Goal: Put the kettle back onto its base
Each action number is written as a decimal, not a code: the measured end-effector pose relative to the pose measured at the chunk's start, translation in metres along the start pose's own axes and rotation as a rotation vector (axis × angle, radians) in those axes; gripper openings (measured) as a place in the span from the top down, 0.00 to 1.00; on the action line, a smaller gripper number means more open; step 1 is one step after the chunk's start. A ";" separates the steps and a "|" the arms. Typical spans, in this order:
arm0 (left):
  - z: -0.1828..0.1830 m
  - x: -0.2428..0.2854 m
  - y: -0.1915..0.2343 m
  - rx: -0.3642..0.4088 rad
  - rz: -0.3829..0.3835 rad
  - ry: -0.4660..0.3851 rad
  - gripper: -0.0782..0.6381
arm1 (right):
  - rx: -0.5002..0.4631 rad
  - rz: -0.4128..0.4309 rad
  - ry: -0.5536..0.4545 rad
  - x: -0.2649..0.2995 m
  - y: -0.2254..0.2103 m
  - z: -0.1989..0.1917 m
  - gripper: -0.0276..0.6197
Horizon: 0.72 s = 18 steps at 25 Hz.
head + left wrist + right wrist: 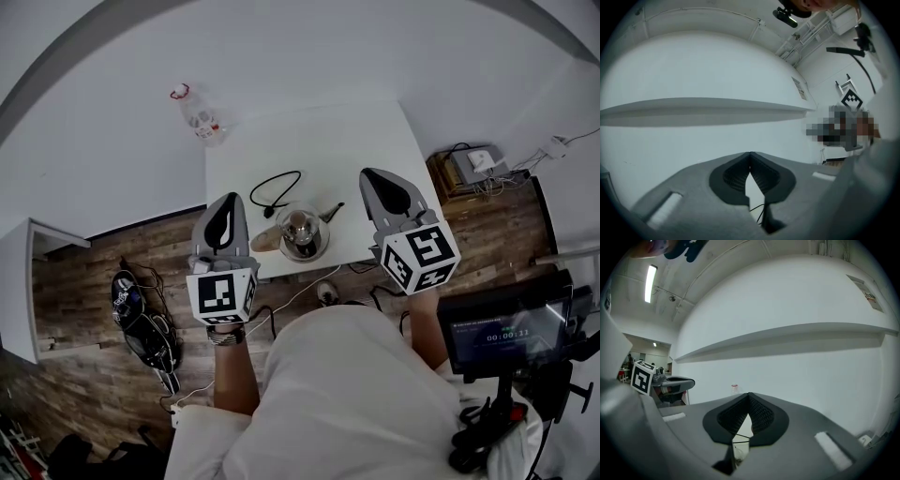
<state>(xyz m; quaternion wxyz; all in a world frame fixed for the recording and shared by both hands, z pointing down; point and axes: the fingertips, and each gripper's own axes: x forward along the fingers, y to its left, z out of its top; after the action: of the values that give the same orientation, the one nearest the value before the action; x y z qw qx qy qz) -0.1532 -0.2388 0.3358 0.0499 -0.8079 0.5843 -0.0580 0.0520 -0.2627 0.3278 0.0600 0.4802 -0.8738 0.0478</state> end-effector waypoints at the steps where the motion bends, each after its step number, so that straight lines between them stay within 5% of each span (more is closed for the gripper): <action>1: 0.001 0.000 0.000 0.001 -0.005 -0.001 0.88 | 0.003 -0.003 0.000 0.000 -0.001 0.000 0.95; 18: -0.006 -0.002 -0.003 -0.017 -0.016 0.023 0.88 | 0.000 -0.004 0.019 0.004 0.001 -0.007 0.95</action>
<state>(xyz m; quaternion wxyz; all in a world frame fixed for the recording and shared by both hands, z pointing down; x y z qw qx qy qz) -0.1524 -0.2361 0.3422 0.0359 -0.8122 0.5789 -0.0625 0.0491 -0.2649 0.3352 0.0681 0.4816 -0.8722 0.0523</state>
